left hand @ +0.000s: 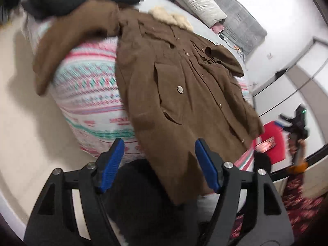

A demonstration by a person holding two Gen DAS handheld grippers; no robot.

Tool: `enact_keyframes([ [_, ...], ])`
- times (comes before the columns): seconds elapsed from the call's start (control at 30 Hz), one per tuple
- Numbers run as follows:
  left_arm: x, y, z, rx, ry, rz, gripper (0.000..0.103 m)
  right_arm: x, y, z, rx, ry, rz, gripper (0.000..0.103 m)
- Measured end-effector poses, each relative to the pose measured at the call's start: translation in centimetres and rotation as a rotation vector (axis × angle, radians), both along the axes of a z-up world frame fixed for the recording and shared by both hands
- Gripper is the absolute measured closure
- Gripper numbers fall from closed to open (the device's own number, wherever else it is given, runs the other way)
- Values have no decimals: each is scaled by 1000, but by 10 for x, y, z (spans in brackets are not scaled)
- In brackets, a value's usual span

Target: Fold large clothes

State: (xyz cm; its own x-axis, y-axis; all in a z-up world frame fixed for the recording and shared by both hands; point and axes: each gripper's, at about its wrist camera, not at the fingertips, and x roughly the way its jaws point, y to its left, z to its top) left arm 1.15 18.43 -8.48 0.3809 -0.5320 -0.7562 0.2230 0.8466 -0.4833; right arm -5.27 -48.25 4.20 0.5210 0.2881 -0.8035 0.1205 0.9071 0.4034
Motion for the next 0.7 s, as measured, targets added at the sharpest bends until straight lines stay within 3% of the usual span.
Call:
enact_keyframes([
  [0.13, 21, -12, -25, -84, 130, -16, 32, 36, -25, -39, 46, 79, -31, 1],
  [0.17, 24, -19, -34, -110, 181, -34, 38, 47, -26, -55, 68, 114, -23, 10],
  [0.2, 24, -25, -38, -113, 212, -41, 42, 55, -24, -71, 63, 148, -14, 26],
  [0.23, 22, -32, -40, -105, 227, -54, 50, 59, -21, -82, 52, 180, -9, 34],
  [0.3, 17, -43, -35, -88, 221, -88, 71, 65, -11, -103, 75, 254, -4, 83],
  [0.33, 11, -49, -26, -68, 195, -106, 86, 64, -7, -104, 103, 257, 11, 84],
  [0.43, 2, -50, 10, -49, 94, -97, 92, 52, 5, -73, 124, 170, 37, 94],
  [0.57, -4, -30, 70, -118, -16, -44, 92, 17, -3, 10, 145, -23, 34, 96],
  [0.63, -6, -27, 76, -92, -11, -52, 92, 1, -5, 37, 78, -51, 27, 96],
  [0.7, -8, -25, 67, -8, 29, -53, 92, -13, -7, 44, -5, -15, 29, 97],
])
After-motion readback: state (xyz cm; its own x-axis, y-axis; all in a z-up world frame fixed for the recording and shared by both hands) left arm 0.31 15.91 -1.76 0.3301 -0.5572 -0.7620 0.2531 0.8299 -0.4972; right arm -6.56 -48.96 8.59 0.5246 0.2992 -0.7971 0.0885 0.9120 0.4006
